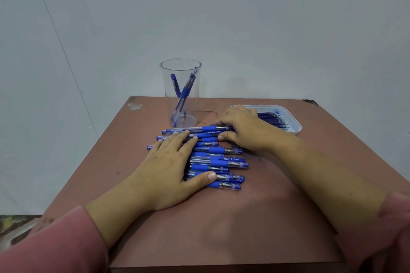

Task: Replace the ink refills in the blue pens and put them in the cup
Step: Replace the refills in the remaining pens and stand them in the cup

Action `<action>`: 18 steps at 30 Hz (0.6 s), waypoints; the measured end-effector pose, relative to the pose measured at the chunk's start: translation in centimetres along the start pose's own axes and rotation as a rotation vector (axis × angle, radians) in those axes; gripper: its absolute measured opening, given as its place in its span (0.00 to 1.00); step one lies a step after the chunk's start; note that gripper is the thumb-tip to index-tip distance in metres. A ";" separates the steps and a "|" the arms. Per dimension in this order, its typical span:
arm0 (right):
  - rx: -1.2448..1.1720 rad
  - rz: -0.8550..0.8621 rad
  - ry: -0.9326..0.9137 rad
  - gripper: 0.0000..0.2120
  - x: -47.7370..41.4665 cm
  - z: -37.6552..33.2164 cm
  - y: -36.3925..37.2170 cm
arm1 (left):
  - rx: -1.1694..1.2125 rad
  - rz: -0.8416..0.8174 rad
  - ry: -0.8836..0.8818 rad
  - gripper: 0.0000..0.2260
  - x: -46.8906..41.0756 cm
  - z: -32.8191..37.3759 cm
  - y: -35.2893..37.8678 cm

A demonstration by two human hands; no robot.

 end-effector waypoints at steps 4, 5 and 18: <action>-0.049 0.040 -0.008 0.15 0.0 0.1 -0.2 | 0.014 0.004 -0.003 0.47 0.0 0.1 -0.1; -0.065 0.058 -0.006 0.15 0.0 0.1 -0.4 | 0.021 0.010 -0.002 0.47 0.0 0.1 -0.1; -0.323 0.423 0.054 0.09 3.5 1.4 -8.4 | 0.026 0.456 0.213 0.29 -2.6 2.3 -5.3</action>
Point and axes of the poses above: each hand's wrist, its own x-axis away from the middle knuckle, its own y-axis out of the palm, z = x × y, the point moved 5 cm from there along -x, towards the middle knuckle, and after that the axes turned 15 degrees about z, right-handed, at the moved point
